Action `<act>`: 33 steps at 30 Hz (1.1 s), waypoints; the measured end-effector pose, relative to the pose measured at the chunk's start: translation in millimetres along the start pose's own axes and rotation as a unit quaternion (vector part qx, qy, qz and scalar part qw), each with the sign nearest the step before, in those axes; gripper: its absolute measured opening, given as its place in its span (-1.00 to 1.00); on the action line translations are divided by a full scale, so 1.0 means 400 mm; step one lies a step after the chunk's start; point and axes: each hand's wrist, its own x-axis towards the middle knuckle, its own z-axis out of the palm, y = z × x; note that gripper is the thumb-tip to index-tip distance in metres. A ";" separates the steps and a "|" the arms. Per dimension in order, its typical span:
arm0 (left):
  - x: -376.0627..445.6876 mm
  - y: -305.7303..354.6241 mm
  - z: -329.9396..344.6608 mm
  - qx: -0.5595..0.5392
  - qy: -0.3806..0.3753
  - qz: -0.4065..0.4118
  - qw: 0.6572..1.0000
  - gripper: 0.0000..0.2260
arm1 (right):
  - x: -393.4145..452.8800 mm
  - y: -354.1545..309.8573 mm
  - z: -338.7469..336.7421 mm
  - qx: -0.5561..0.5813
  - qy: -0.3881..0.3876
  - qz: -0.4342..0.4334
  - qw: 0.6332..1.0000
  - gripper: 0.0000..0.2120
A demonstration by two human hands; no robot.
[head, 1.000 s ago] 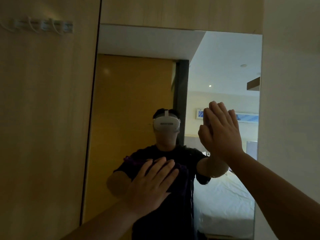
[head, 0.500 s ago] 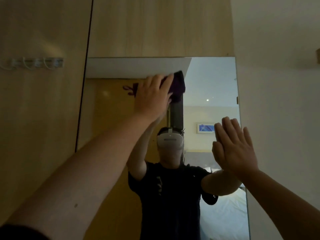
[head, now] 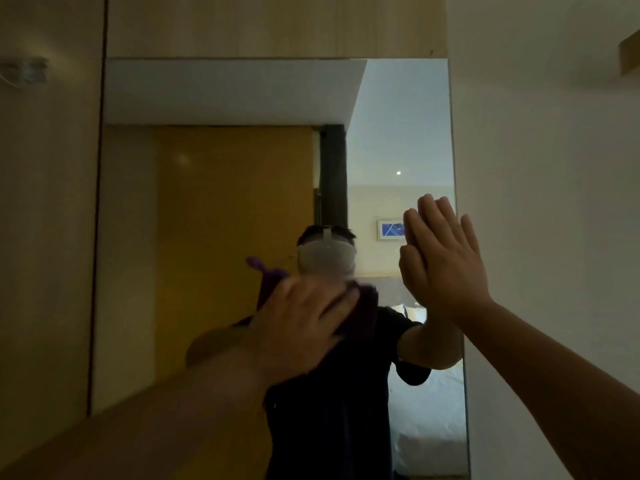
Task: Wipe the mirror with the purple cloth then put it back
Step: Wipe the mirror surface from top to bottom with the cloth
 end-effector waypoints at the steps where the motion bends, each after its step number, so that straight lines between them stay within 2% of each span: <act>1: -0.066 0.048 0.005 0.004 -0.007 0.010 1.000 -0.52 | 0.000 -0.001 0.000 0.005 0.003 0.002 1.000 -0.47; 5: -0.185 0.141 0.014 -0.010 -0.045 -0.001 0.999 -0.51 | -0.001 -0.010 -0.006 0.016 0.005 0.007 1.000 -0.49; 13: -0.122 0.121 0.003 -0.014 0.018 -0.024 0.999 -0.67 | 0.003 0.014 -0.052 0.042 -0.015 0.011 0.999 -0.49; 16: 0.036 0.037 -0.013 -0.022 0.064 -0.067 0.995 -0.65 | -0.001 0.058 -0.080 0.028 -0.007 0.021 0.999 -0.50; 19: 0.281 -0.093 -0.027 0.008 0.100 -0.125 0.987 -0.55 | 0.005 0.132 -0.097 0.020 -0.009 0.069 0.997 -0.45; 23: 0.545 -0.209 -0.041 0.018 0.087 -0.232 0.969 -0.57 | 0.000 0.230 -0.062 -0.024 -0.036 0.091 0.995 -0.38; 27: 0.626 -0.214 0.024 0.045 0.003 -0.204 0.978 -0.49 | -0.006 0.252 -0.033 -0.048 -0.024 0.086 0.995 -0.41; 33: 0.502 -0.103 0.032 0.037 -0.003 -0.126 0.991 -0.47 | -0.008 0.265 -0.023 -0.048 -0.012 0.068 0.996 -0.44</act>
